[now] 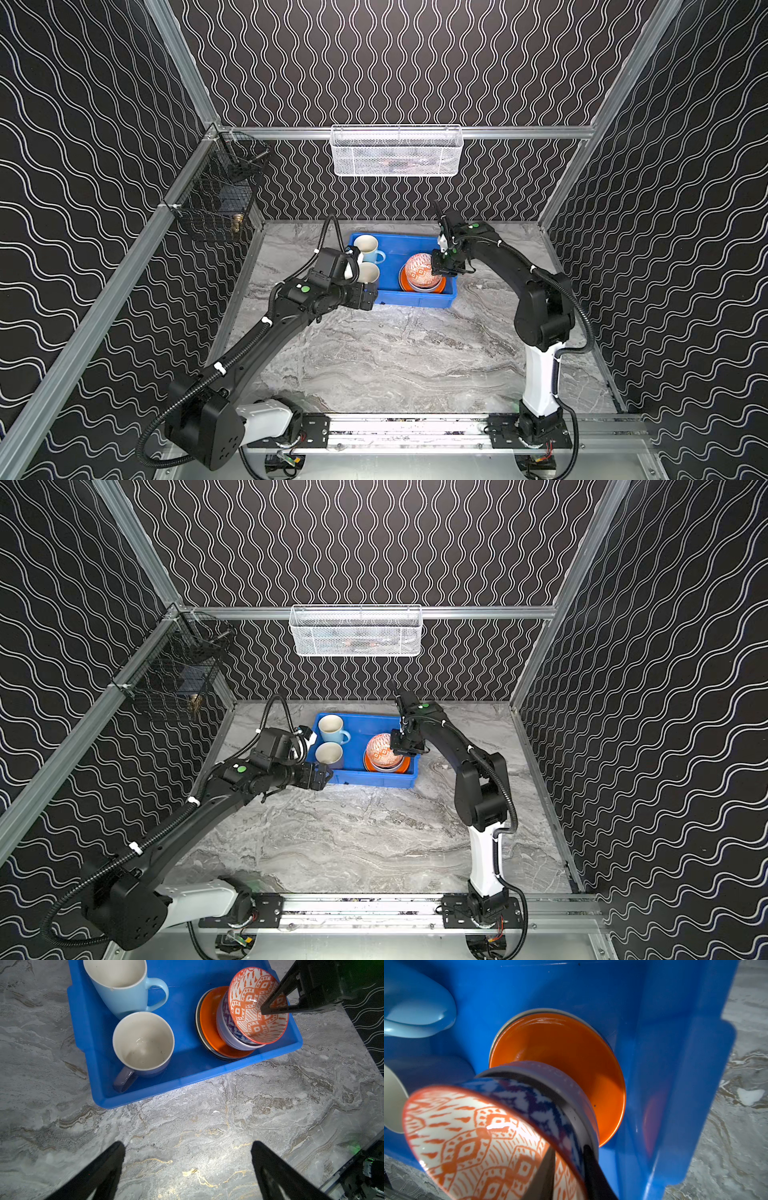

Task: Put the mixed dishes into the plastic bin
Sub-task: 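Lower the patterned bowl into the lavender bowl and open the right gripper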

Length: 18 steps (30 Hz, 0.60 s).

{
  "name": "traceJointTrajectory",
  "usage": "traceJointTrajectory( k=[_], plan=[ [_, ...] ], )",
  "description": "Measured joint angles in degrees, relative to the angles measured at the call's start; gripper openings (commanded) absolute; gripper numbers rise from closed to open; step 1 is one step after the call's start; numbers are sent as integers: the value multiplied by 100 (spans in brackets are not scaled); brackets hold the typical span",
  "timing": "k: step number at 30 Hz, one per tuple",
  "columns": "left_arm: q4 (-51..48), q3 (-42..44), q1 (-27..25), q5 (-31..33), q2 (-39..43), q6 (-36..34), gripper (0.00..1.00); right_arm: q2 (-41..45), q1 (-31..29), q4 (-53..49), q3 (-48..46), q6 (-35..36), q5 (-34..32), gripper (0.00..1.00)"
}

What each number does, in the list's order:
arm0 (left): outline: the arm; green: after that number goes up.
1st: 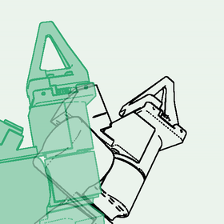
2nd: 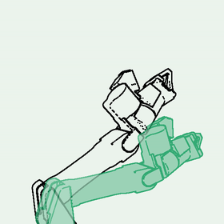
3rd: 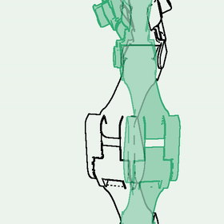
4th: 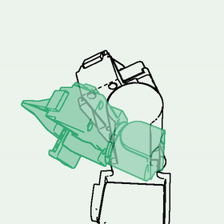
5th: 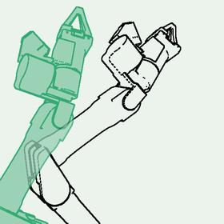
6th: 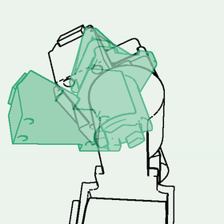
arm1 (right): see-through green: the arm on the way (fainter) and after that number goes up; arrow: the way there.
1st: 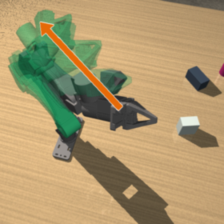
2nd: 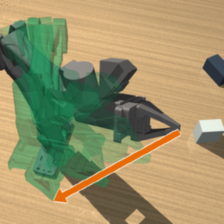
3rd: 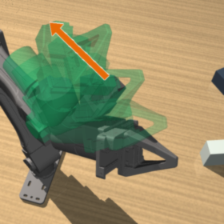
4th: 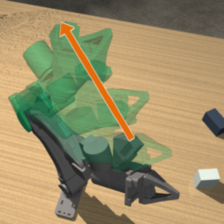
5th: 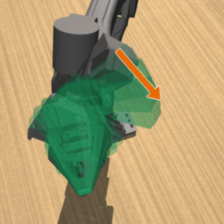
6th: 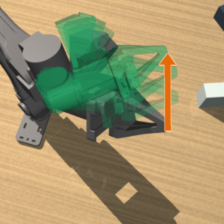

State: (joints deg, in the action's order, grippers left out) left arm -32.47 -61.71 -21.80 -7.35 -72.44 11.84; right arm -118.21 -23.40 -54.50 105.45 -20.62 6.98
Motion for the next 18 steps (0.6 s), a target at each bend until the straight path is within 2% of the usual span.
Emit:
traceJointTrajectory(
  k=[5,12,18],
  plan=[
    [46,-11,11,-63,-72,0,99,101,4,-63,74,26,-85,35],
    [125,-2,31,-140,-79,0,99,153,9,-142,81,28,-90,36],
    [133,42,46,-138,24,0,99,442,11,-186,-236,24,-208,29]
  ],
)
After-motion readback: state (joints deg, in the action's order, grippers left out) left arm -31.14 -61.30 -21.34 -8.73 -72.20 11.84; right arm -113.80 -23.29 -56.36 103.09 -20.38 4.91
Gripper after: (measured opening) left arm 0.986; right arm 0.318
